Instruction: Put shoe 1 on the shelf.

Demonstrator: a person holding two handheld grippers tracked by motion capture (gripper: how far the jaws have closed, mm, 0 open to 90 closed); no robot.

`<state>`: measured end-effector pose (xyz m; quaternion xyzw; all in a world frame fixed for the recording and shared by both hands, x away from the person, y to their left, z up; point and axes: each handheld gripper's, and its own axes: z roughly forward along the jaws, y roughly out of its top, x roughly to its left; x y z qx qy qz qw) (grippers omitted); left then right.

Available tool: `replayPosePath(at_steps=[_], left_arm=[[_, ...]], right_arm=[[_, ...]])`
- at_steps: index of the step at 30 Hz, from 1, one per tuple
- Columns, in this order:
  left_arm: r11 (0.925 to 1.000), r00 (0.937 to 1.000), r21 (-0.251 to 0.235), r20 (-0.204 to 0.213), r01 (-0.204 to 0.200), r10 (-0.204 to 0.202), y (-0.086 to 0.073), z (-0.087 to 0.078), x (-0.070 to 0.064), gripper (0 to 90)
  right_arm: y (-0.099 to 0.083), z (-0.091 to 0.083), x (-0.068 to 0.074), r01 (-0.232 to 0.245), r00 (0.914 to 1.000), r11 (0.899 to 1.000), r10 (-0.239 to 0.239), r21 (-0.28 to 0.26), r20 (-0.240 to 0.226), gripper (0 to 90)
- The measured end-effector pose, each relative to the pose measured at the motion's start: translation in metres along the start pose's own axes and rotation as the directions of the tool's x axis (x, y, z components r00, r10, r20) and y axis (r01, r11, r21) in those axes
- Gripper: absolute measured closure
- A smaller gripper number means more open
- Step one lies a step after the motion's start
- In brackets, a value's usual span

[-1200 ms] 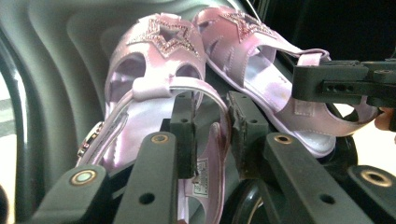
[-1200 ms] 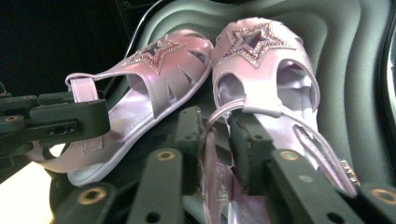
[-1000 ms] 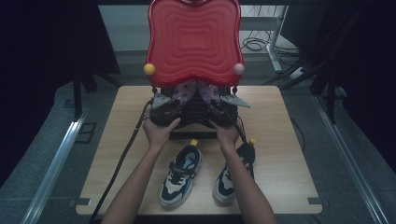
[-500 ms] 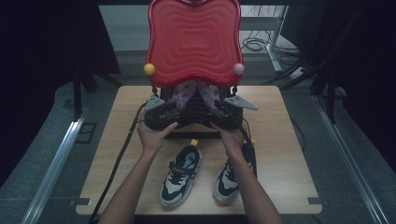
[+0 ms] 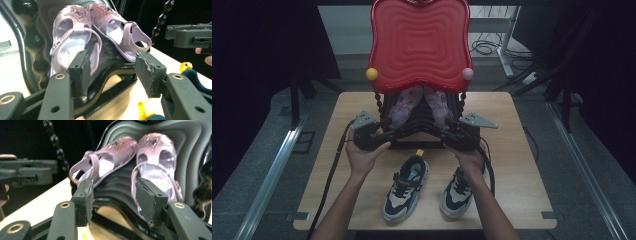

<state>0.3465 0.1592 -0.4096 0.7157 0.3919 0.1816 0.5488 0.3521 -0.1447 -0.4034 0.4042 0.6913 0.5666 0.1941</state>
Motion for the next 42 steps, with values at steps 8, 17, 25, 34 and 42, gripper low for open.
replayPosePath(at_steps=[8, 17, 25, 34, 42], left_arm=[[0.9992, 0.9991, 0.037, 0.04, 0.016, -0.017, -0.014, -0.018, -0.007, 48.0], [0.9976, 0.9956, 0.038, 0.072, 0.058, -0.061, -0.036, -0.038, -0.014, 49.1], [0.992, 0.9923, 0.09, 0.079, 0.088, -0.095, -0.059, -0.053, -0.015, 49.5], [0.9829, 0.9874, 0.149, 0.099, 0.108, -0.124, -0.083, -0.064, -0.017, 50.0], [0.9737, 0.9844, 0.2, 0.115, 0.108, -0.133, -0.098, -0.064, -0.02, 50.4]], right_arm=[[-0.018, -0.023, 0.001, 0.067, 0.9973, 0.996, -0.065, 0.053, -0.034, 47.5], [-0.037, -0.041, 0.0, 0.123, 0.9904, 0.986, -0.115, 0.112, -0.076, 44.9], [-0.057, -0.047, 0.006, 0.137, 0.9857, 0.979, -0.12, 0.149, -0.119, 44.4], [-0.069, -0.055, 0.007, 0.113, 0.9856, 0.979, -0.089, 0.167, -0.144, 44.4], [-0.08, -0.064, 0.007, 0.096, 0.9891, 0.978, -0.073, 0.184, -0.128, 44.2]])
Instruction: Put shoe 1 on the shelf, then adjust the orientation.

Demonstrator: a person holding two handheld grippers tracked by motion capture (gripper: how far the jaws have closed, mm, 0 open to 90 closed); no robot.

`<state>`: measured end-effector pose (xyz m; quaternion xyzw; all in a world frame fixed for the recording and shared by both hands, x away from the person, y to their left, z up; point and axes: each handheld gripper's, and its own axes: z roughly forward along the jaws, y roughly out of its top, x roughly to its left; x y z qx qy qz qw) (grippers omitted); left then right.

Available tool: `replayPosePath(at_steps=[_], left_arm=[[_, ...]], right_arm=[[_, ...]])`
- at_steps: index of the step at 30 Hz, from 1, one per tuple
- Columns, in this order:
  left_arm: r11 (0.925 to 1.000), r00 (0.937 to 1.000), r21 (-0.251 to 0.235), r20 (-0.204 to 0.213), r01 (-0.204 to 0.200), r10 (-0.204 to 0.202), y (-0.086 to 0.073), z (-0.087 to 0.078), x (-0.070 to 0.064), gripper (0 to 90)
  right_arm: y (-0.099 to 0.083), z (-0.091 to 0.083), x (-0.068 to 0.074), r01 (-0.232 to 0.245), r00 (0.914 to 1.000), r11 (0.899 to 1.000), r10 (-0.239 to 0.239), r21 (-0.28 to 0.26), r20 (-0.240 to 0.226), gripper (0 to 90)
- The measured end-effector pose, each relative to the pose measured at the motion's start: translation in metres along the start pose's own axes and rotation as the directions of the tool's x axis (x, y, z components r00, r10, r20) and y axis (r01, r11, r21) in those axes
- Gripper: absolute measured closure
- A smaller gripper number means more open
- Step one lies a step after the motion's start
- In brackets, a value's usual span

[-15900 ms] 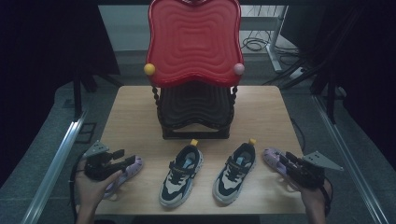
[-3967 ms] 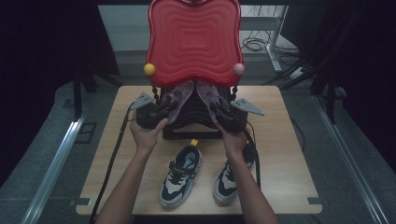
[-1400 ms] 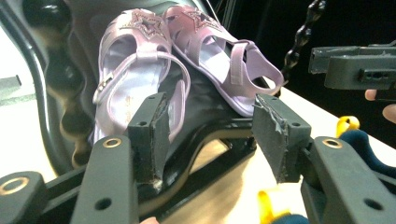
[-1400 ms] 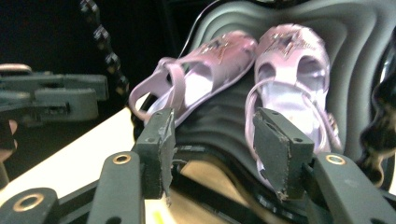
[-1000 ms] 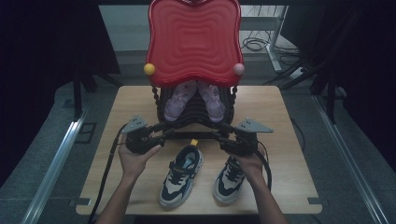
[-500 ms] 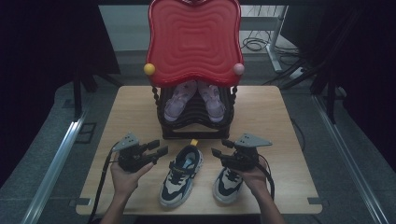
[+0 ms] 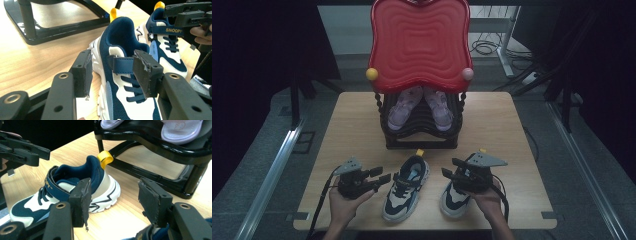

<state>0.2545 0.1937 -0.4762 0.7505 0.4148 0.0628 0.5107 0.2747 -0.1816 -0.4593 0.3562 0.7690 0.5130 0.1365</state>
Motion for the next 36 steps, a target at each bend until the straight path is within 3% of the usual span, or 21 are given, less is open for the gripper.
replayPosePath(at_steps=[7, 13, 22, 28, 30, 36], left_arm=[[1.0, 0.9999, -0.003, 0.012, -0.005, 0.005, 0.0, -0.002, -0.002, 51.3], [0.9995, 0.9987, 0.018, 0.046, -0.025, 0.024, 0.0, -0.002, -0.012, 52.1], [0.9936, 0.9925, 0.078, 0.098, -0.082, 0.074, -0.002, 0.011, -0.029, 68.8], [0.9858, 0.9864, 0.118, 0.127, -0.12, 0.105, -0.004, 0.022, -0.038, 84.6], [0.9794, 0.9834, 0.145, 0.135, -0.141, 0.121, -0.006, 0.028, -0.044, 88.2], [0.9666, 0.9815, 0.2, 0.136, -0.16, 0.134, -0.013, 0.042, -0.055, 90.0]], right_arm=[[-0.005, -0.003, -0.003, -0.006, 0.9998, 1.0, 0.006, 0.003, 0.016, 44.1], [-0.003, -0.007, -0.005, 0.001, 0.9995, 1.0, 0.0, -0.012, 0.032, 44.0], [-0.003, -0.016, -0.017, -0.027, 0.9962, 0.999, 0.029, -0.021, 0.082, 43.6], [-0.006, -0.026, -0.025, -0.068, 0.991, 0.997, 0.073, -0.044, 0.113, 43.6], [-0.006, -0.027, -0.025, -0.071, 0.9897, 0.997, 0.076, -0.044, 0.122, 43.3], [-0.007, -0.027, -0.026, -0.072, 0.9888, 0.997, 0.076, -0.036, 0.129, 43.1]])
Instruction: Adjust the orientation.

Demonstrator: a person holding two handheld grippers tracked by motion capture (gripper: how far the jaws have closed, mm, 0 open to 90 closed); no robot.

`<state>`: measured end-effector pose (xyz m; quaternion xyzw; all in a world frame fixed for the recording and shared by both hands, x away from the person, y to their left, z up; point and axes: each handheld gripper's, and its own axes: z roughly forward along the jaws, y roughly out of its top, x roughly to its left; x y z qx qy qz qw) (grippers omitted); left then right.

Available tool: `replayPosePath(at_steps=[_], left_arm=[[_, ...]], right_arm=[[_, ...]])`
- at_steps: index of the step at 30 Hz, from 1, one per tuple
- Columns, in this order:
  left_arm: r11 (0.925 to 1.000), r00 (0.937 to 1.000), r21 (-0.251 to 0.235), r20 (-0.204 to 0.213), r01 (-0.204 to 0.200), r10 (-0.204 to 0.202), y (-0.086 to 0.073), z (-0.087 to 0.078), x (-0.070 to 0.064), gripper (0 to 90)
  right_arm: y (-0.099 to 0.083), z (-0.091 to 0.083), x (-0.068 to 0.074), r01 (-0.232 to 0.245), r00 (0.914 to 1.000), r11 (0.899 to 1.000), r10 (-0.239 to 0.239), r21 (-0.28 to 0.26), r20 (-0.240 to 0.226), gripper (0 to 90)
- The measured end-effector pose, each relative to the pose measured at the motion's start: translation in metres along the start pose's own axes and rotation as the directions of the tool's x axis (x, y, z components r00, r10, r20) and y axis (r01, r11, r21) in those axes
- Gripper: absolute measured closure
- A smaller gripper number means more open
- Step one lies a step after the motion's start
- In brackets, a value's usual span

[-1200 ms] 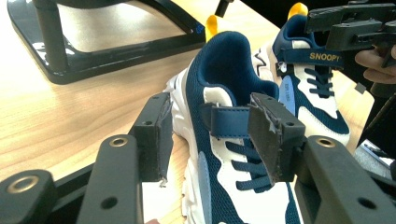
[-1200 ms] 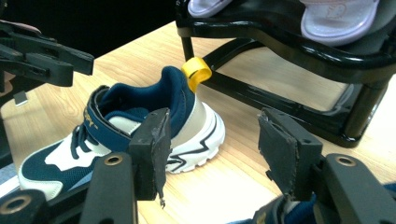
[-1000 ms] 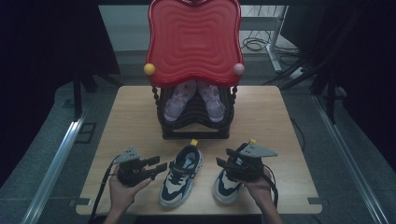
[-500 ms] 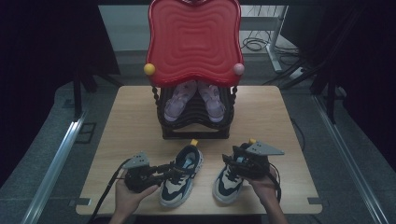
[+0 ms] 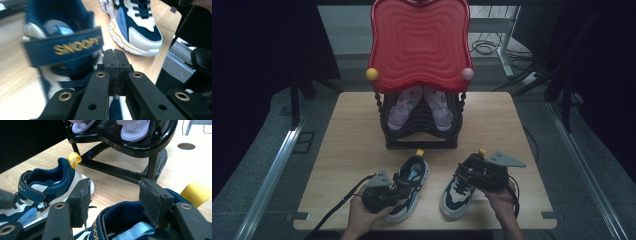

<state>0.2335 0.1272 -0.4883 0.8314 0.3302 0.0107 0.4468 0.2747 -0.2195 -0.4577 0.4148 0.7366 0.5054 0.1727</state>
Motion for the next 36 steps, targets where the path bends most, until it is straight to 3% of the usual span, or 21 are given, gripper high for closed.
replayPosePath(at_steps=[7, 20, 36], left_arm=[[0.9991, 0.9999, 0.043, -0.016, -0.002, 0.002, -0.003, 0.009, -0.005, 90.0], [0.9932, 0.9999, 0.116, 0.008, -0.014, 0.013, -0.011, 0.029, -0.014, 90.0], [0.9916, 0.9999, 0.129, -0.004, -0.013, 0.014, -0.011, 0.03, -0.016, 90.0]], right_arm=[[0.0, 0.003, 0.0, 0.007, 1.0, 1.0, -0.007, 0.008, 0.005, 43.0], [0.001, 0.006, 0.002, 0.016, 0.9999, 1.0, -0.016, 0.008, -0.006, 42.9], [0.003, 0.006, 0.001, 0.013, 0.9999, 1.0, -0.013, 0.003, -0.003, 43.0]])
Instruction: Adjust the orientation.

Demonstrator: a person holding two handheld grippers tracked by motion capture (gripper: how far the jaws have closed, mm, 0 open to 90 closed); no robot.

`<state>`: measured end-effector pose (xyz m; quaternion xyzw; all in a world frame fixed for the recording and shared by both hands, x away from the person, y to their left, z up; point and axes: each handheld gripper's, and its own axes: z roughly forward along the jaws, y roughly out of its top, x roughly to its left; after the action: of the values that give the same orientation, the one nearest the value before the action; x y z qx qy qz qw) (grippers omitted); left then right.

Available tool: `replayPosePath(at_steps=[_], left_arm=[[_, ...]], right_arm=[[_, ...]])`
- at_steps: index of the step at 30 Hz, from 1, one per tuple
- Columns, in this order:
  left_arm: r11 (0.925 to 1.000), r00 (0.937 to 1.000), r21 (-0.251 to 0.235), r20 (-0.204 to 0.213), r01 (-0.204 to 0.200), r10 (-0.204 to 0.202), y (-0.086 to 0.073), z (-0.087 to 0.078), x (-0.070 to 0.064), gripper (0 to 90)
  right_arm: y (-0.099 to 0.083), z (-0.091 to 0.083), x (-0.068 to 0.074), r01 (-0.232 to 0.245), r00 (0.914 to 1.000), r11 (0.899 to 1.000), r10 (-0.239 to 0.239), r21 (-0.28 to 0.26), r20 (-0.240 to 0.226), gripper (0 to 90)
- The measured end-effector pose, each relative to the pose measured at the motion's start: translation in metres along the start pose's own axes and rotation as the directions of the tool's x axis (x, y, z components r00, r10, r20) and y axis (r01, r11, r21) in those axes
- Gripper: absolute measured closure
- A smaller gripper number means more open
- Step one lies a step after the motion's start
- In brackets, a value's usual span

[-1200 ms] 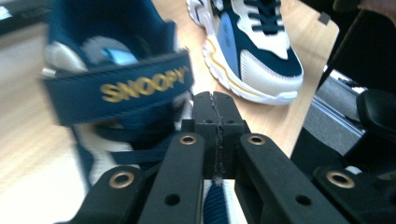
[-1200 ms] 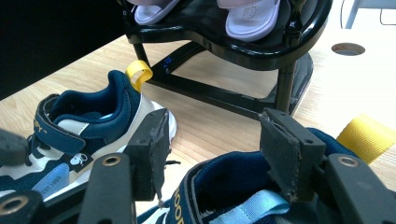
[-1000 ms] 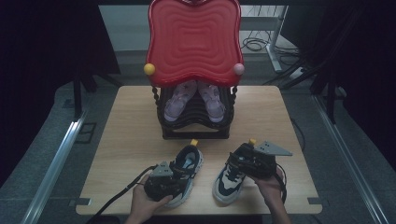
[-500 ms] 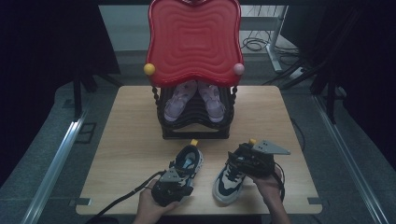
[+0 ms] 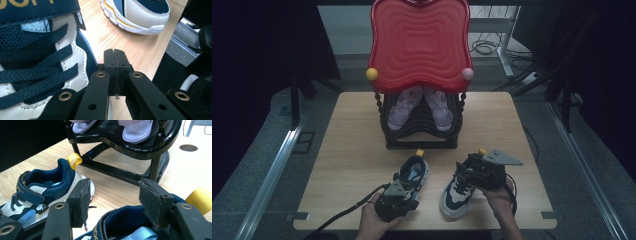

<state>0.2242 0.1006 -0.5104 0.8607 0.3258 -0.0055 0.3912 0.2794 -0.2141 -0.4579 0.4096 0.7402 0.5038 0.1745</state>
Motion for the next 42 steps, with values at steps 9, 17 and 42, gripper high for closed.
replayPosePath(at_steps=[9, 17, 42], left_arm=[[0.9998, 0.9997, 0.016, 0.02, 0.011, -0.011, 0.0, -0.003, 0.006, 90.0], [0.9993, 0.9995, 0.032, 0.026, 0.016, -0.017, 0.0, -0.005, 0.009, 90.0], [0.9939, 0.9983, 0.097, 0.022, 0.051, -0.054, -0.004, -0.026, 0.037, 90.0]], right_arm=[[0.0, -0.001, -0.001, 0.001, 1.0, 1.0, -0.001, -0.002, 0.006, 42.9], [0.0, -0.003, -0.003, -0.007, 0.9996, 1.0, 0.007, -0.008, 0.028, 43.0], [-0.001, -0.004, -0.007, -0.019, 0.9989, 1.0, 0.02, -0.016, 0.043, 43.0]])
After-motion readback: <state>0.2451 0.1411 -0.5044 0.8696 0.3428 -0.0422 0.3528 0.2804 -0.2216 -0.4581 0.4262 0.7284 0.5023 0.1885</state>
